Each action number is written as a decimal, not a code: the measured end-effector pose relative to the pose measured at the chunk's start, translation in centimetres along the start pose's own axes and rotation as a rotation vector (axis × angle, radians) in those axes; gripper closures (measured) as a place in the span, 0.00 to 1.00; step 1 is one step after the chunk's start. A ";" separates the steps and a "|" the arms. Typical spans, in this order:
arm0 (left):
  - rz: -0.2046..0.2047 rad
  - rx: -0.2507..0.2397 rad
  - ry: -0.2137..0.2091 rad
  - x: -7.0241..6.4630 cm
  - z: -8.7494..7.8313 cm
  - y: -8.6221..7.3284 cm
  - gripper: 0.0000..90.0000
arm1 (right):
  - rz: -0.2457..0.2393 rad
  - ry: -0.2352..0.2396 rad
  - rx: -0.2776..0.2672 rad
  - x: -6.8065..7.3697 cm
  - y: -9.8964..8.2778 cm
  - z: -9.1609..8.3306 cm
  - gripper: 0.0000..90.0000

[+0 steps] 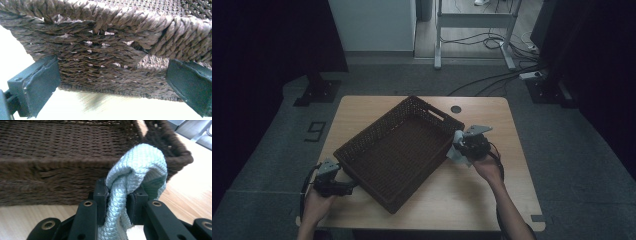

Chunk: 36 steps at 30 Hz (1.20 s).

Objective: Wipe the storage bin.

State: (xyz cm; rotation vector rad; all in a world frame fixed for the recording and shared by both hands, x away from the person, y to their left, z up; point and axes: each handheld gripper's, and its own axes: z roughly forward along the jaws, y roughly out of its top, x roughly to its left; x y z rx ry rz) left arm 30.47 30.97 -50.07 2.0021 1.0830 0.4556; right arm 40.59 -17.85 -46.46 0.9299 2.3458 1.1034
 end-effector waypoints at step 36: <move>0.004 -0.003 0.007 -0.3 0.1 0.0 0.00 | -0.082 0.114 -0.019 5.7 -0.1 -0.7 0.79</move>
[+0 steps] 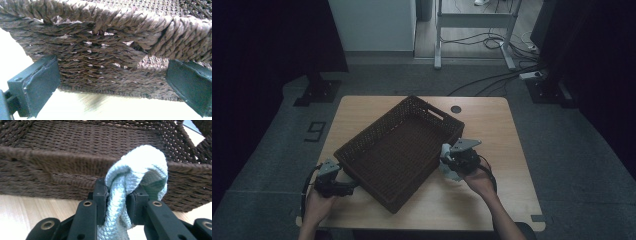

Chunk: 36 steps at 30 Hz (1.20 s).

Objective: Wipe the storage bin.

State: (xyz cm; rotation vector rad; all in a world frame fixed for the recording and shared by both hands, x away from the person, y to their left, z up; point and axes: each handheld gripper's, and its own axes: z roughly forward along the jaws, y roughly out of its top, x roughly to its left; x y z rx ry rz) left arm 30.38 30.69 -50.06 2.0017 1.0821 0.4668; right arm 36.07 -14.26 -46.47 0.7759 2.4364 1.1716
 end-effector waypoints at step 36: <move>0.005 0.008 0.006 -0.3 0.0 0.2 0.00 | -0.105 0.138 -0.014 6.8 0.6 0.2 0.78</move>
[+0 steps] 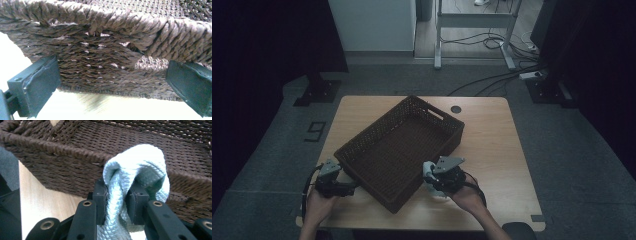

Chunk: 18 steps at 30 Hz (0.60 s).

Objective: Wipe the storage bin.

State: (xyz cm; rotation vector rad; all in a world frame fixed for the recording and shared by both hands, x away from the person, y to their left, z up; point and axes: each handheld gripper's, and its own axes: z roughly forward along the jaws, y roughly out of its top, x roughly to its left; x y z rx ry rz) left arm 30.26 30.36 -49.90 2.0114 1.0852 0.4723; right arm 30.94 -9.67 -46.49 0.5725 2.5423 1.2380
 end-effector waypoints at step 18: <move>0.000 0.003 0.008 -0.2 0.1 0.1 0.00 | -0.074 0.108 0.009 3.7 0.8 1.4 0.78</move>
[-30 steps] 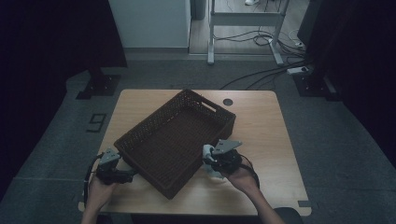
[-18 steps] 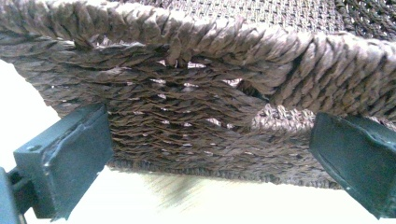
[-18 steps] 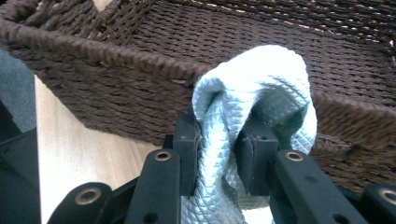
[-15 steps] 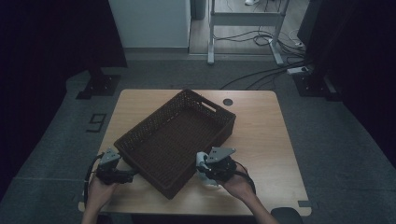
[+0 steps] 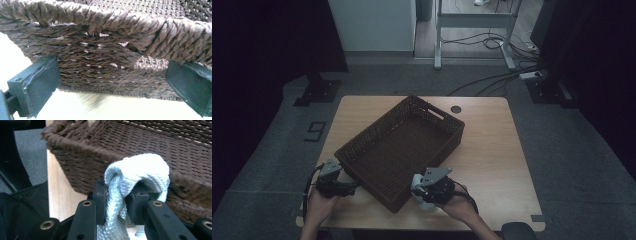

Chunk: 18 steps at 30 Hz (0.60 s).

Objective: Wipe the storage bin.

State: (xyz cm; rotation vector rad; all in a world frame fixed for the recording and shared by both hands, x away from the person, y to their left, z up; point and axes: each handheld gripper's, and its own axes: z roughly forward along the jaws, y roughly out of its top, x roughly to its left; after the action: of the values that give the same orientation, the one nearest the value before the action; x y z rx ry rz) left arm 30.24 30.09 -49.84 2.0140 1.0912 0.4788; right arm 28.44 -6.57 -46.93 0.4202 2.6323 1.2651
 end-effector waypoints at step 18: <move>0.003 0.007 0.011 -0.3 0.0 0.2 0.00 | -0.105 0.109 0.008 4.0 1.3 1.6 0.78</move>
State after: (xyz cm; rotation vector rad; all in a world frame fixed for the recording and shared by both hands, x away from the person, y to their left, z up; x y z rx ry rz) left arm 30.16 29.84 -49.70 2.0210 1.0986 0.4892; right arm 25.37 -3.26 -47.09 0.2164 2.7098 1.2792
